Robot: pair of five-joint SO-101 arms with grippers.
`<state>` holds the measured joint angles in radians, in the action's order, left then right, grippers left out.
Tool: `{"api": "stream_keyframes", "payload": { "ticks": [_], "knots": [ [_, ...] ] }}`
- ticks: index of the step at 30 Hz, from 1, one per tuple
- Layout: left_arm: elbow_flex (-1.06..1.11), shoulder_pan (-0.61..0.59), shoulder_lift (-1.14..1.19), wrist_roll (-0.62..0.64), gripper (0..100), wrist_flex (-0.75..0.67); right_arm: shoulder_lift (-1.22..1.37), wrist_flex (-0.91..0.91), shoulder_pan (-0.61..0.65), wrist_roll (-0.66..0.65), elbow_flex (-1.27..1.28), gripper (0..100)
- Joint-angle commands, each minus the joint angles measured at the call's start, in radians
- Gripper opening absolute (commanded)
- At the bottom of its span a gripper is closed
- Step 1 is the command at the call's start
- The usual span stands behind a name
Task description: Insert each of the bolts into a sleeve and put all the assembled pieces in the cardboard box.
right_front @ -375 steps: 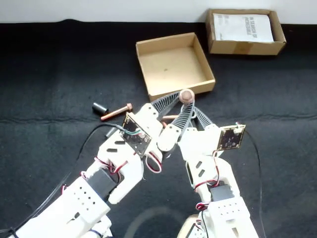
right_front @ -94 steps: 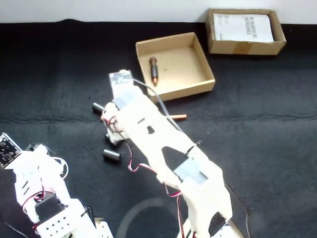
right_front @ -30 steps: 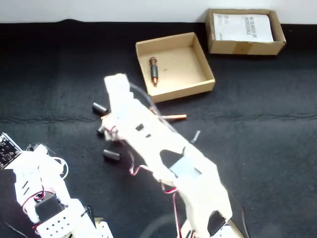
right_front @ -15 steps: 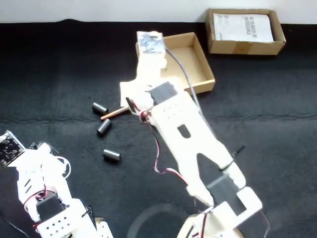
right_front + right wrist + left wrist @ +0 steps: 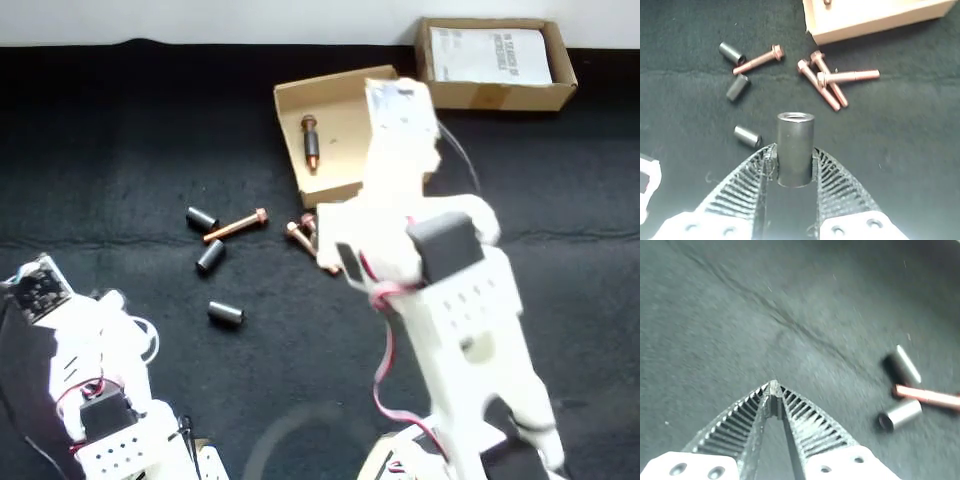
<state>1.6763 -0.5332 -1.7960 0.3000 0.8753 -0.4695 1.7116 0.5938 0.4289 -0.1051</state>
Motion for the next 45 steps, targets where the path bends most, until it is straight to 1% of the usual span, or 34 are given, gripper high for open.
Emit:
{"api": "stream_keyframes", "payload": {
  "ticks": [1,4,9,12,15,17,19,21,24,27,30,33,36,41,45],
  "knots": [
    [0.021,0.067,-0.010,0.002,1,0.021,-0.154,0.050,-0.018,-0.006,0.041,0.6],
    [-0.008,0.108,-0.010,0.002,1,0.035,-0.300,0.048,-0.050,-0.006,0.183,0.6],
    [-0.130,0.216,-0.002,0.000,1,0.117,-0.550,0.042,-0.053,-0.006,0.476,0.6],
    [-0.193,0.271,-0.002,-0.061,1,0.138,-0.711,0.007,-0.056,-0.011,0.639,0.6],
    [-0.259,0.291,-0.001,-0.107,1,0.146,-0.868,-0.031,-0.091,-0.012,0.788,0.6],
    [-0.309,0.308,0.001,-0.129,1,0.192,-0.961,-0.059,-0.110,-0.015,0.871,0.6],
    [-0.354,0.331,0.001,-0.133,1,0.241,-1.043,-0.090,-0.120,-0.049,0.928,0.6],
    [-0.374,0.337,0.007,-0.133,1,0.256,-1.104,-0.133,-0.137,-0.066,0.963,0.6],
    [-0.421,0.338,0.097,-0.130,1,0.252,-1.130,-0.176,-0.173,-0.069,1.000,0.6],
    [-0.575,0.364,0.292,-0.117,1,0.259,-1.130,-0.186,-0.191,-0.069,1.024,0.6],
    [-0.797,0.414,0.527,-0.028,1,0.307,-1.130,-0.199,-0.193,-0.069,1.029,0.6],
    [-1.007,0.495,0.748,0.057,1,0.376,-1.130,-0.200,-0.193,-0.066,1.029,0.6],
    [-1.167,0.576,0.918,0.155,1,0.430,-1.133,-0.200,-0.193,-0.064,1.047,0.6],
    [-1.334,0.696,1.112,0.368,1,0.462,-1.138,-0.222,-0.193,-0.063,1.072,0.6],
    [-1.417,0.757,1.236,0.456,1,0.457,-1.138,-0.222,-0.193,-0.063,1.072,0.6]
  ]
}}
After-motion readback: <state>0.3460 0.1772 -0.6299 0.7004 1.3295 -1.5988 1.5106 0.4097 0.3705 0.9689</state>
